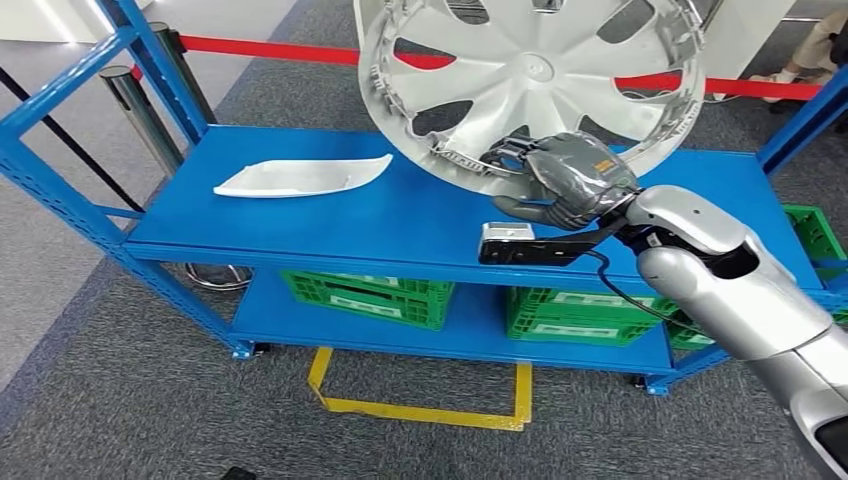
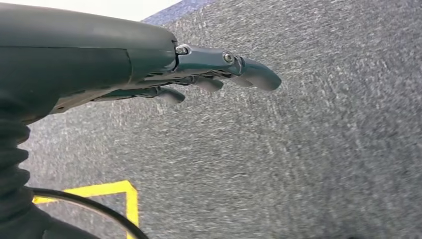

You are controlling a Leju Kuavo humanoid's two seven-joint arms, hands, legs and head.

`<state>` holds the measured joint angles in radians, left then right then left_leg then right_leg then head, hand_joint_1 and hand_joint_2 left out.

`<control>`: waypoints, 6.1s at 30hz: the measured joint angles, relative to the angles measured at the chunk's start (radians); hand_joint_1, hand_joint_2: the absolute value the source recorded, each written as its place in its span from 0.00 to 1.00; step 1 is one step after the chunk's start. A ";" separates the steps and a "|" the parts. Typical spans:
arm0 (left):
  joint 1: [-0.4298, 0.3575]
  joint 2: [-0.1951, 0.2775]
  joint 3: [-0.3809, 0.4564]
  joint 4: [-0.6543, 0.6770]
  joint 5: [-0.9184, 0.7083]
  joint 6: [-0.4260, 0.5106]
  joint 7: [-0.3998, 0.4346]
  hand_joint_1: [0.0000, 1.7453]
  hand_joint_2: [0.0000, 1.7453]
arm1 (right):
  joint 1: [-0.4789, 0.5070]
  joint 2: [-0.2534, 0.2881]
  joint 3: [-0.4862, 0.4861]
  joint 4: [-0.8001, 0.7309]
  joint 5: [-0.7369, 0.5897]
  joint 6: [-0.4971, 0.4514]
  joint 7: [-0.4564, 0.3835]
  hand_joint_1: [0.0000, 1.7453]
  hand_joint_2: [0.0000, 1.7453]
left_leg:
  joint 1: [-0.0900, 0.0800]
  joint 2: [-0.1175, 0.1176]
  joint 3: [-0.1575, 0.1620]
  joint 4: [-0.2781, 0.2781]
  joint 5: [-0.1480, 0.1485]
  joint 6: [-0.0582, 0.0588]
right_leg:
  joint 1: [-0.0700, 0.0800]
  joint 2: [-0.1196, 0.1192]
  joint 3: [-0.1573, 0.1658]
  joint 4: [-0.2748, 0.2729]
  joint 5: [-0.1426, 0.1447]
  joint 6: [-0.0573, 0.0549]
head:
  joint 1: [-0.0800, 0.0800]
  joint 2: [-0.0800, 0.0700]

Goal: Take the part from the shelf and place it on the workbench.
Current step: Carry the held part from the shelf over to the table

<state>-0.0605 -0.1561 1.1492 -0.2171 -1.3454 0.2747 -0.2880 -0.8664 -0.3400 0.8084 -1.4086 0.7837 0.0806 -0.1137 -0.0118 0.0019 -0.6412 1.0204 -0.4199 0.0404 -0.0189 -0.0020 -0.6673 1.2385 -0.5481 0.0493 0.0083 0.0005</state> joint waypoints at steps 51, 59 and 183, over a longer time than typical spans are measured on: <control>-0.038 -0.032 0.004 -0.002 -0.048 0.044 -0.010 0.00 1.00 | -0.038 0.017 -0.041 0.052 -0.074 -0.071 -0.076 1.00 1.00 | -0.005 -0.006 0.139 -0.025 -0.105 -0.018 | 0.009 -0.004 0.010 -0.228 0.140 -0.025 | -0.002 0.000; -0.027 -0.031 -0.010 -0.001 -0.062 0.045 -0.008 0.00 1.00 | -0.032 0.004 -0.043 0.062 -0.113 -0.064 -0.078 1.00 1.00 | -0.005 -0.002 0.089 -0.039 -0.048 0.011 | 0.007 0.001 -0.102 0.057 -0.012 -0.005 | 0.000 0.000; -0.014 0.007 -0.132 0.003 -0.119 0.004 -0.029 0.00 1.00 | -0.074 -0.066 0.096 -0.109 -0.032 0.024 -0.022 1.00 1.00 | -0.010 -0.037 0.005 0.005 -0.007 0.014 | 0.003 0.002 -0.062 0.088 -0.085 -0.007 | -0.026 0.000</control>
<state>-0.0748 -0.1494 1.0174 -0.2144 -1.4641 0.2790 -0.3174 -0.9402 -0.4063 0.9041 -1.5172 0.7520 0.1041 -0.1362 -0.0221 -0.0351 -0.6361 1.0255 -0.4270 0.0546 -0.0155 -0.0002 -0.7293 1.3263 -0.6333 0.0428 -0.0179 0.0004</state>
